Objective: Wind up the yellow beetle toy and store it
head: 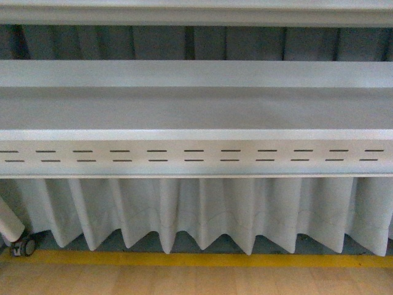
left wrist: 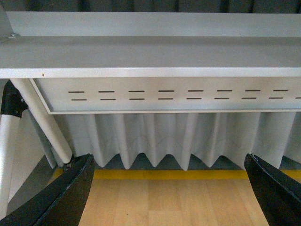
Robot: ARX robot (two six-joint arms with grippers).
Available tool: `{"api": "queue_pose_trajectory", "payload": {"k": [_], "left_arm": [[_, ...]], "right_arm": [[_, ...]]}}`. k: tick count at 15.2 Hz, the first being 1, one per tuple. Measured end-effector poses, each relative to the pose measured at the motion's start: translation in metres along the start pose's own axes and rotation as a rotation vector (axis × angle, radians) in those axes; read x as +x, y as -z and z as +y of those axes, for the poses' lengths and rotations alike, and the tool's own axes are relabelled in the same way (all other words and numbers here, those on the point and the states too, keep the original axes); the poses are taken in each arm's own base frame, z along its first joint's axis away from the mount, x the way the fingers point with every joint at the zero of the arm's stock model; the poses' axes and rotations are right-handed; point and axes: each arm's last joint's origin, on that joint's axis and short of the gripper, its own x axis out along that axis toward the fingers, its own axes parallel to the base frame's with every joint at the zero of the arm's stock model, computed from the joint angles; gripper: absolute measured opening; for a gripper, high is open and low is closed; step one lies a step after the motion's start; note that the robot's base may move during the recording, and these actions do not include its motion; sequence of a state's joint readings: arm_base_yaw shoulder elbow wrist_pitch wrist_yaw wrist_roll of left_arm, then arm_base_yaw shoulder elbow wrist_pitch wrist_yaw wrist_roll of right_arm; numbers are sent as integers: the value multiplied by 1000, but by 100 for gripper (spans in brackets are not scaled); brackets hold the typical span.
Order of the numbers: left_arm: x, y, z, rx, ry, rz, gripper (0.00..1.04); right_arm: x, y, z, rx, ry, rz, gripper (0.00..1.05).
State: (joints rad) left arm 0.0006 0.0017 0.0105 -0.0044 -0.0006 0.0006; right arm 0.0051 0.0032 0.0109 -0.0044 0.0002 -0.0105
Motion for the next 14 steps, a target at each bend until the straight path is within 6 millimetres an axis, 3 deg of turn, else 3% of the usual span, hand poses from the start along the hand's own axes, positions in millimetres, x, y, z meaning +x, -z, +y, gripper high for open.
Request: {"api": "queue_pose_trajectory", "payload": {"k": [14], "left_arm": [[0,0,0,0,0,0,98]], "right_arm": [[0,0,0,0,0,0,98]]}}
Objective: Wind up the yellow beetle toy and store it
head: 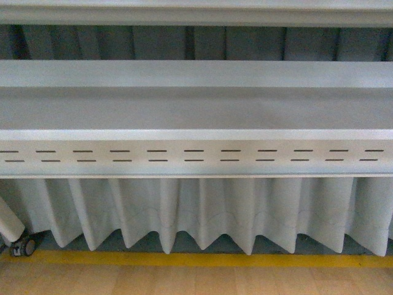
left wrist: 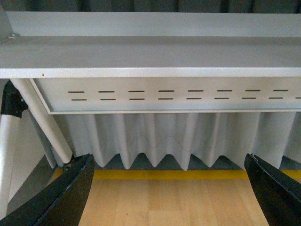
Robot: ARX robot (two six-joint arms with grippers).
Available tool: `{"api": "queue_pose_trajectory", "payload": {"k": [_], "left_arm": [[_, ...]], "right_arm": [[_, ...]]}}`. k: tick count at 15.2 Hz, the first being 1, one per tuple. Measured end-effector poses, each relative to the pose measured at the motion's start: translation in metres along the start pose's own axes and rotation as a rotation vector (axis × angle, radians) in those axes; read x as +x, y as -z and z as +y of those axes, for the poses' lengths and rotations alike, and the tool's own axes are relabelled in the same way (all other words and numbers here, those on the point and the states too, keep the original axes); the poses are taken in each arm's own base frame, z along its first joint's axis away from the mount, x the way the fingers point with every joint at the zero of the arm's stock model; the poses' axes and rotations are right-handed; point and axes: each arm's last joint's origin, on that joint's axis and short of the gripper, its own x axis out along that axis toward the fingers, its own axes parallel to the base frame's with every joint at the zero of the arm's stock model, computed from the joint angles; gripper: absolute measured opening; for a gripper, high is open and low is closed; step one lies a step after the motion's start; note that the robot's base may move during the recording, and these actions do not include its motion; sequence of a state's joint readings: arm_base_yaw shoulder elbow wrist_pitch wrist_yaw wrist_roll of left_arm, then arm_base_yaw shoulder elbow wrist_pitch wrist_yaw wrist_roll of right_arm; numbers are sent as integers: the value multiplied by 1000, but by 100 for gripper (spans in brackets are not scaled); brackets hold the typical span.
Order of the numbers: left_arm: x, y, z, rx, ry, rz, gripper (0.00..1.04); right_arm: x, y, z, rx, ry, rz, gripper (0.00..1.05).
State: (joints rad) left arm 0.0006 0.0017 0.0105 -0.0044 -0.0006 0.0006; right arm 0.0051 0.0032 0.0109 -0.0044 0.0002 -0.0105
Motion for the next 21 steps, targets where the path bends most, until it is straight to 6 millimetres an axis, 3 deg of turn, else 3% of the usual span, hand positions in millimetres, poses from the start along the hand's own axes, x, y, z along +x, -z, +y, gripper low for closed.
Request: {"api": "queue_pose_trajectory", "payload": {"k": [21], "left_arm": [[0,0,0,0,-1,0,98]], "right_arm": [[0,0,0,0,0,0,98]]}}
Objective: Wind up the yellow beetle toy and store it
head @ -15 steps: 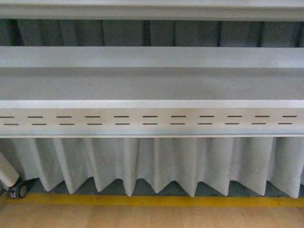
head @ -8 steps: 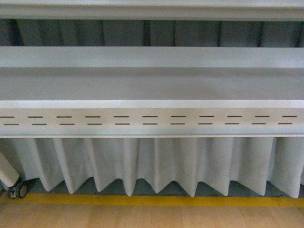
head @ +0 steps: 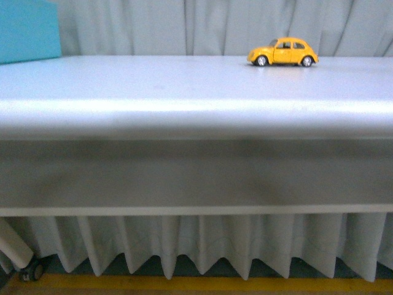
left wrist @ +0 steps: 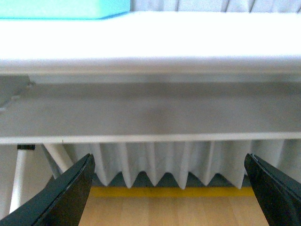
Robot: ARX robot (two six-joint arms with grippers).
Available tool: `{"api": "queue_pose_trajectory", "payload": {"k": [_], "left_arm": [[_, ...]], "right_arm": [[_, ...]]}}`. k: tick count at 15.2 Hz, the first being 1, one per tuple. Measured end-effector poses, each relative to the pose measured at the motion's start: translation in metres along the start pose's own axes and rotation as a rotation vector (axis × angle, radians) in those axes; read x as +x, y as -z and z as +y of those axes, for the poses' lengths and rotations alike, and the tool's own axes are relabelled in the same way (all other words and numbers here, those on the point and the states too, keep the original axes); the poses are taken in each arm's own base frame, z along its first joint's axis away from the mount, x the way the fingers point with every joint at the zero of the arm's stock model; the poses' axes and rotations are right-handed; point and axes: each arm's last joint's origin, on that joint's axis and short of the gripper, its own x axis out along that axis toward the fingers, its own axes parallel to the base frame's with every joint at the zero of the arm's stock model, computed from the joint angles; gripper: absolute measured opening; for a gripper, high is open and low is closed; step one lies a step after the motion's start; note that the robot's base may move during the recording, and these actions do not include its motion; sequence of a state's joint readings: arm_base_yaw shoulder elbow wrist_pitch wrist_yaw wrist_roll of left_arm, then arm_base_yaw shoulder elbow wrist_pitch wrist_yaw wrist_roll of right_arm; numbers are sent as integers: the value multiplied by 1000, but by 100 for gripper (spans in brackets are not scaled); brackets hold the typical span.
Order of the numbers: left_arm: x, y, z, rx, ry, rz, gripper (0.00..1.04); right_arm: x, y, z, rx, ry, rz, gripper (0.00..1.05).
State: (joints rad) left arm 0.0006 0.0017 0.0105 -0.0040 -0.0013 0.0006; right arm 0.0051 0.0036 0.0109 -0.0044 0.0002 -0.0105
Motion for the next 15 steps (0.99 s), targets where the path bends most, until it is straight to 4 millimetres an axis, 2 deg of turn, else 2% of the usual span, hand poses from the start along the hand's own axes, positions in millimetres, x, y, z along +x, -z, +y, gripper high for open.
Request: {"api": "queue_pose_trajectory", "payload": {"k": [15], "left_arm": [[0,0,0,0,0,0,98]], "right_arm": [[0,0,0,0,0,0,98]]}}
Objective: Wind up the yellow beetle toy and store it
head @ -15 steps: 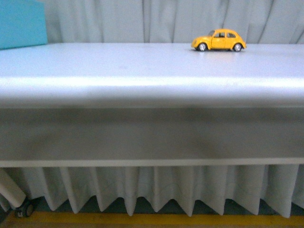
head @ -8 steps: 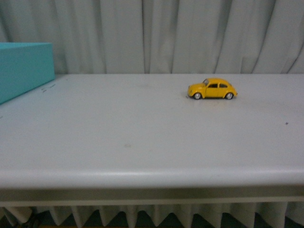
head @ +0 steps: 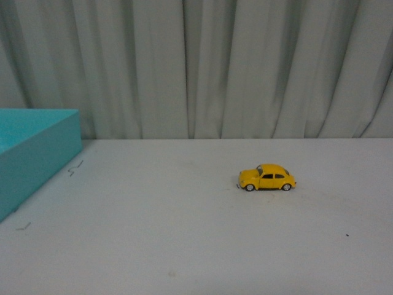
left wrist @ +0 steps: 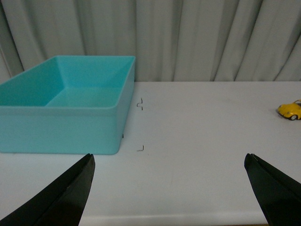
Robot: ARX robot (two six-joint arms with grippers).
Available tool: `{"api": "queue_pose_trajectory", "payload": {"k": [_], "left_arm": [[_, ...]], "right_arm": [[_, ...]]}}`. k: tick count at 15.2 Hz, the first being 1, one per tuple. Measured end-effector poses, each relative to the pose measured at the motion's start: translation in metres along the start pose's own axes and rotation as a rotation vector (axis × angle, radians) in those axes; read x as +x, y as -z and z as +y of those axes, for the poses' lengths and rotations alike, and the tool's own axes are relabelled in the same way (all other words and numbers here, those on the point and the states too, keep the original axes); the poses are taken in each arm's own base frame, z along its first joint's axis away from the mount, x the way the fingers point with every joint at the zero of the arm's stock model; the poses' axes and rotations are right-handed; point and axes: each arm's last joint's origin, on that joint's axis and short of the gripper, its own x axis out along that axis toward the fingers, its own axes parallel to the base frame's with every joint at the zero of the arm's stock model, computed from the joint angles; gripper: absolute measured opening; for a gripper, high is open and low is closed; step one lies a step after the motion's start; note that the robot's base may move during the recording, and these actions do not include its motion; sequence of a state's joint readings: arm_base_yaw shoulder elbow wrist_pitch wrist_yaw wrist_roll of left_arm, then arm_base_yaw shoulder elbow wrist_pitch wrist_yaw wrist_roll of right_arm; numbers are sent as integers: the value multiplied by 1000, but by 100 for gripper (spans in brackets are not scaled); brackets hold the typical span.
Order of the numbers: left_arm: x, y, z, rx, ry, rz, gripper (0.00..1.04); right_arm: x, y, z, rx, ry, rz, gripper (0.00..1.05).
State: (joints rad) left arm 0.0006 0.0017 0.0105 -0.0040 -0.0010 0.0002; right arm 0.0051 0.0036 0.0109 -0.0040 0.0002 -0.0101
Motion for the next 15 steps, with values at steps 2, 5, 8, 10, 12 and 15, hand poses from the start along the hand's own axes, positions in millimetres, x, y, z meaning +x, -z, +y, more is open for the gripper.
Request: {"api": "queue_pose_trajectory", "payload": {"k": [2,5,8,10,12,15], "left_arm": [[0,0,0,0,-1,-1,98],[0,0,0,0,-1,-4,98],[0,0,0,0,0,2,98],[0,0,0,0,0,0,98],[0,0,0,0,0,0,98],[0,0,0,0,0,1,98]], "right_arm": [[0,0,0,0,0,-1,98],[0,0,0,0,0,-5,98],[0,0,0,0,0,1,98],[0,0,0,0,0,0,98],[0,0,0,0,0,0,98],[0,0,0,0,0,0,98]]}}
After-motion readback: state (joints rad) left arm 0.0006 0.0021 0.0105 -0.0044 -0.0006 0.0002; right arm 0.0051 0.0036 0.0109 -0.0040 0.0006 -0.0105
